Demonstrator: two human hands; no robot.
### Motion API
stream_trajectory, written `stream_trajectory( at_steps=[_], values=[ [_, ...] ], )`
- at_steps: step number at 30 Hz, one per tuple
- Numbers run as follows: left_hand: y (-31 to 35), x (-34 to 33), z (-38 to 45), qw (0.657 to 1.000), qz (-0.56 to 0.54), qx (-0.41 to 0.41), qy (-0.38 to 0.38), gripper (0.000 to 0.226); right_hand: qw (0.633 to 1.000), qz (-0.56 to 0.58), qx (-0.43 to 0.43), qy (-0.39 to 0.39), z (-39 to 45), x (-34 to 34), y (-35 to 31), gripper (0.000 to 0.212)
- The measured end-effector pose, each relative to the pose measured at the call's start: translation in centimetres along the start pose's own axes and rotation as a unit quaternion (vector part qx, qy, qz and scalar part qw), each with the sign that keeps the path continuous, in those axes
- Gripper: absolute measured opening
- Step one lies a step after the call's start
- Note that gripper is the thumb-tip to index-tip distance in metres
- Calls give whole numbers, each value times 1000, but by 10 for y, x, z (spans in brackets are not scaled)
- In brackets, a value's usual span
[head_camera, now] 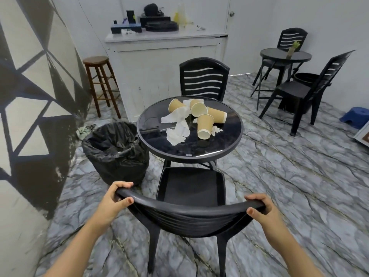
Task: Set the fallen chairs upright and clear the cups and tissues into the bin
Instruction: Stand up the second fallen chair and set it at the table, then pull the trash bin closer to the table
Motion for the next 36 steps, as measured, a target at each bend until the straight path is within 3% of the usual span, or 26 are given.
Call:
stream_trajectory(
  at_steps=[5, 8, 13, 16, 20, 24, 28, 36],
  values=[
    [8, 2, -4, 999, 34, 32, -8, 92, 989, -64, -72, -109, -1, 9, -22, 96],
    [14, 8, -6, 995, 84, 48, -30, 91, 982, -108, -70, -138, 5, 12, -46, 96],
    [26, 27, -17, 991, 103, 81, 5, 88, 964, -238, 44, -114, 45, -33, -88, 42],
    [32, 48, -24, 985, 140, 85, 53, 79, 928, -310, 120, -169, 71, -97, -94, 42],
    [40, 66, -34, 959, 237, 96, 120, 49, 859, -361, 176, -319, 87, -198, -97, 48],
    [42, 84, -44, 934, 286, 120, 175, 46, 786, -409, 196, -421, 89, -281, -99, 53],
    [41, 99, -59, 908, 311, 171, 224, 48, 722, -458, 197, -480, 87, -337, -93, 57],
    [31, 109, -77, 867, 350, 234, 266, 53, 641, -518, 202, -529, 80, -384, -70, 59]
  ],
)
Point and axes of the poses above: each hand's wrist, its own z-axis towards the middle knuckle, its own x-axis out of the back of the hand, y = z × x, the point moved 2 cm from there along z, towards the middle knuckle, and after that the axes turned 5 degrees about x, right-handed, at the moved point
